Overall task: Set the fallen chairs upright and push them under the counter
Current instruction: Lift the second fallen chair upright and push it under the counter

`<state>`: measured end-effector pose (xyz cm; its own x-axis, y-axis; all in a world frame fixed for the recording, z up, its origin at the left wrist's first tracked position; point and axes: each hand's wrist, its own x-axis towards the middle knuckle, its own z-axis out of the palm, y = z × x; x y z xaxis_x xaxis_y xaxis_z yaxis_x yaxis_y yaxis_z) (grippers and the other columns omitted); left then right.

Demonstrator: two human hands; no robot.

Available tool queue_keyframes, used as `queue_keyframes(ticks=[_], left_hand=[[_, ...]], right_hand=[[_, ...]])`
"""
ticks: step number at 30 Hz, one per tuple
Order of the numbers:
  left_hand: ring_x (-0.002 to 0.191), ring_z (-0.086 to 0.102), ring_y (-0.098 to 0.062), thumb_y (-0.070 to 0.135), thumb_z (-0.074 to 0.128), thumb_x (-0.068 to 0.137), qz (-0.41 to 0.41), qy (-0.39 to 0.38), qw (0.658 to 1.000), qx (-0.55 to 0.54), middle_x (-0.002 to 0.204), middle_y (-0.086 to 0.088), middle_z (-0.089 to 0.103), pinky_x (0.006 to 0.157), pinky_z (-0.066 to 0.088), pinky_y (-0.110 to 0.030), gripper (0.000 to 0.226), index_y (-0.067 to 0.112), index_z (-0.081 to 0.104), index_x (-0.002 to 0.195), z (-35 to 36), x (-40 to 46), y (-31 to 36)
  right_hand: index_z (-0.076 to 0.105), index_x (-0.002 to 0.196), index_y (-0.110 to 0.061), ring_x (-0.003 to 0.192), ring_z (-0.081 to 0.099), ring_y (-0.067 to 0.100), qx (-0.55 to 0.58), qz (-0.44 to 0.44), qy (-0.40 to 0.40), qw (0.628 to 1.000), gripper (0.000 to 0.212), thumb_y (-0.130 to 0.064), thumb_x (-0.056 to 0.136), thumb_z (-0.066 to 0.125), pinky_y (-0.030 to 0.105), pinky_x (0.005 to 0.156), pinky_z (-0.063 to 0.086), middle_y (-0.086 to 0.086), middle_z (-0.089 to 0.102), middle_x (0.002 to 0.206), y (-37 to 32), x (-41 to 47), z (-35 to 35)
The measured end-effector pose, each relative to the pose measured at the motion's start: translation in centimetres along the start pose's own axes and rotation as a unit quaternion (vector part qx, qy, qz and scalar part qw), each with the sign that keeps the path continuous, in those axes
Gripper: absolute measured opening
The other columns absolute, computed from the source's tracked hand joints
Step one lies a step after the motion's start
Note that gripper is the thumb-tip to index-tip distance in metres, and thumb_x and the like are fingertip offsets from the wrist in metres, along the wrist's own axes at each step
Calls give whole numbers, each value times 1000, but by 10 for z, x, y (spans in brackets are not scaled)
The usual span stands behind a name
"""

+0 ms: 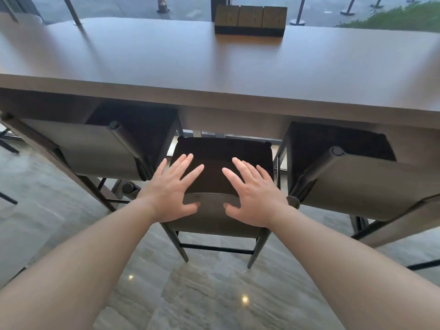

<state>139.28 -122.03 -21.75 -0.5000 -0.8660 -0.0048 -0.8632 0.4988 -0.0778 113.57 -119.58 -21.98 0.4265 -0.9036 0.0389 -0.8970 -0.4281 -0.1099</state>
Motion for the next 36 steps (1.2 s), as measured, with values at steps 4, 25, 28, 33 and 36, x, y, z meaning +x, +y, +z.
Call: queue_keyframes(ticks=[4, 25, 28, 33, 36], left_hand=[[151, -13, -17, 73, 36, 80, 4, -7, 1000, -4, 166, -4, -8, 122, -6, -47, 94, 34, -3, 156, -1, 0, 0], [145, 32, -31, 57, 46, 87, 116, 84, 986, 84, 157, -17, 34, 115, 25, -58, 73, 14, 42, 147, -2, -10, -29], [145, 32, -32, 56, 46, 88, 123, 97, 984, 82, 157, -18, 33, 114, 27, -59, 72, 15, 42, 147, -7, -5, -19], [146, 30, -34, 57, 46, 89, 137, 90, 983, 87, 158, -18, 31, 114, 26, -59, 72, 16, 39, 148, -15, 4, -4], [147, 29, -33, 57, 44, 88, 135, 76, 984, 89, 159, -18, 29, 115, 24, -59, 73, 17, 39, 149, -20, 12, -2]], right_hand=[[12, 151, -31, 149, 12, 27, -16, -31, -16, 999, 80, -65, 84, 38, 47, 119, 13, 7, 6, 164, 2, -2, -4], [9, 153, -35, 150, 10, 24, -19, -31, -61, 997, 81, -63, 81, 34, 39, 118, 16, 4, 7, 165, 37, -26, -15], [10, 153, -34, 150, 10, 24, -23, -22, -60, 998, 82, -63, 80, 34, 38, 118, 13, 4, 8, 165, 47, -32, -17], [13, 154, -33, 150, 11, 23, -29, -6, -68, 997, 82, -63, 81, 34, 36, 118, 13, 4, 9, 165, 61, -45, -20], [14, 154, -33, 150, 11, 23, -26, 2, -69, 997, 82, -64, 80, 33, 35, 118, 13, 3, 9, 165, 64, -48, -21]])
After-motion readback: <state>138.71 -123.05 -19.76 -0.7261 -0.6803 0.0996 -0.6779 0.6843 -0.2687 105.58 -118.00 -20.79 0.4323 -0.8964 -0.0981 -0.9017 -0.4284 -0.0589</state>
